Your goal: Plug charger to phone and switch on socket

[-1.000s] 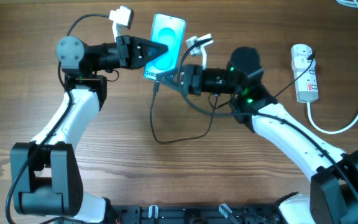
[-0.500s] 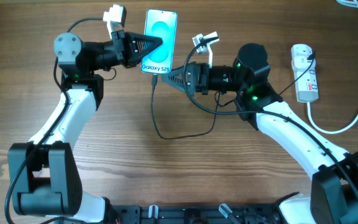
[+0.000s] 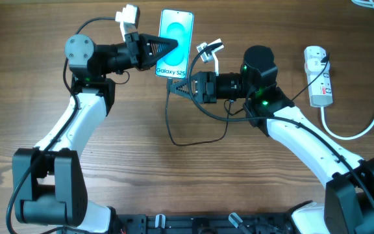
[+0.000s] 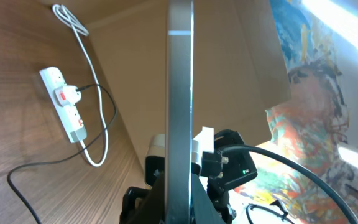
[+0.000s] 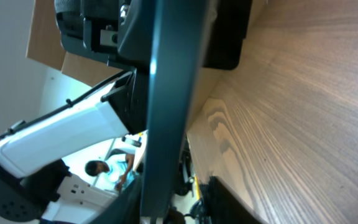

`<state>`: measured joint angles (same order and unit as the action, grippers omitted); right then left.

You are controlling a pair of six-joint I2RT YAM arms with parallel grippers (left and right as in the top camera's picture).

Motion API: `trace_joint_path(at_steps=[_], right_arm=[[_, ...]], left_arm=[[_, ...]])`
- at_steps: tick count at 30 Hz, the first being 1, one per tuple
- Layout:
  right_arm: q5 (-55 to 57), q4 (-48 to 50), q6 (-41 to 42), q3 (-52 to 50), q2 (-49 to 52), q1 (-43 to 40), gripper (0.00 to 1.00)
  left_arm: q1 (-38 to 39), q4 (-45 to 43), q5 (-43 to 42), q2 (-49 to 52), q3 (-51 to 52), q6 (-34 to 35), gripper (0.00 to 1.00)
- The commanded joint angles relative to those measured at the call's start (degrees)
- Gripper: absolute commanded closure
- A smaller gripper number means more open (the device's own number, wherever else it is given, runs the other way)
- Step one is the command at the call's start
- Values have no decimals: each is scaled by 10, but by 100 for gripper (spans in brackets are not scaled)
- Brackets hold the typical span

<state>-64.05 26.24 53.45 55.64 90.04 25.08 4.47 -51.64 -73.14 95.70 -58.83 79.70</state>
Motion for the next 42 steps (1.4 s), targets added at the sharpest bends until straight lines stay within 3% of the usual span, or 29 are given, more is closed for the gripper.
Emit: trace_joint_path(at_steps=[1,3,10,15,22,25,28,33,42], right_arm=[[2,7,-9,9,5,5,70],[2,7,-8,9,5,5,66],[7,7,-8,9,5,5,66],[9,7,-7,9,5,5,79],[8,7,-7,9,5,5,83],[8,7,-7,9,5,5,82],[8,7,-7,9,5,5,73],[6,0,-4,9,5,7,73],[4,0,-3,9,5,8,85]], left_arm=[[3,-6,5,-12,-3,-15,96],[3,-6,6,-12,-3,-15,96],[14,-6,7,-12,-2,-15,96],[26,-6,17,-12,-3,-15,96],[26,-6,23,-12,-2,-15,96],[26,-6,23,-12,-3,-15,96],[26,-6,24,-12,-3,-15,96],[26,-6,39,-12,-3,-15,96],[25,-6,44,-12,-3,-15,96]])
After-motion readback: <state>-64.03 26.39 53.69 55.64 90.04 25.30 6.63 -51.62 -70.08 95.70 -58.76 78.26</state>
